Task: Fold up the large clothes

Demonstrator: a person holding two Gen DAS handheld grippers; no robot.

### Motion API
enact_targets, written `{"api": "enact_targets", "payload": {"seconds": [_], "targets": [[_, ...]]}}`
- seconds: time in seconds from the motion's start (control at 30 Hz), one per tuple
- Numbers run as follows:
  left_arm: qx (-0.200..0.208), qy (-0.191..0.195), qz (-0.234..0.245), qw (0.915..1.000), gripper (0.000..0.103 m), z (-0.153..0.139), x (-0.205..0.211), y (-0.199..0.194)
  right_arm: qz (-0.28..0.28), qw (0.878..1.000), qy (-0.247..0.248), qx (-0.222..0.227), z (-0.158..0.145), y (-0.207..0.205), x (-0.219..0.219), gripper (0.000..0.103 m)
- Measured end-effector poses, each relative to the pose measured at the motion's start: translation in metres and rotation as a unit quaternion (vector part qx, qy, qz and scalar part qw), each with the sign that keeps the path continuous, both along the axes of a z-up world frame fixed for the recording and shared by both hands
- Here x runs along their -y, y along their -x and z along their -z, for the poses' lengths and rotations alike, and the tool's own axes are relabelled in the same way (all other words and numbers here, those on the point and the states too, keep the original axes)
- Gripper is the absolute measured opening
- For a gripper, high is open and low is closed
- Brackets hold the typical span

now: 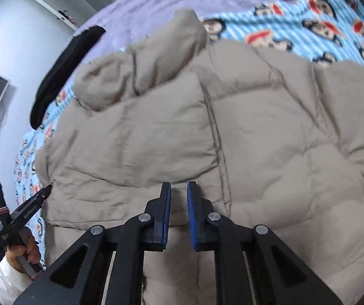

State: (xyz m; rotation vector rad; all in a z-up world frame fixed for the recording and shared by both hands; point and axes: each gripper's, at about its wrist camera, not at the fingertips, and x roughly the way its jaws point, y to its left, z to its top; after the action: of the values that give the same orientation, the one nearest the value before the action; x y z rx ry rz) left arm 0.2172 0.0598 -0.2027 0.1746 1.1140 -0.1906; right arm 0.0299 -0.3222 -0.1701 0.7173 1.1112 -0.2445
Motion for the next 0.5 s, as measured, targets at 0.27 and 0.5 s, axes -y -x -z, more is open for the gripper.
{"api": "enact_targets", "payload": {"seconds": [0.27,0.5], "targets": [[0.008,0.000,0.028,0.9996,0.055,-0.045,0.012,0.019,0.012,0.999,-0.031,0.026,-0.024,0.040,0.012,0.014],[0.017,0.040,0.070,0.9966,0.103,-0.074,0.056,0.070,0.050,0.996,-0.070,0.027,-0.033,0.095,0.021,0.023]]}}
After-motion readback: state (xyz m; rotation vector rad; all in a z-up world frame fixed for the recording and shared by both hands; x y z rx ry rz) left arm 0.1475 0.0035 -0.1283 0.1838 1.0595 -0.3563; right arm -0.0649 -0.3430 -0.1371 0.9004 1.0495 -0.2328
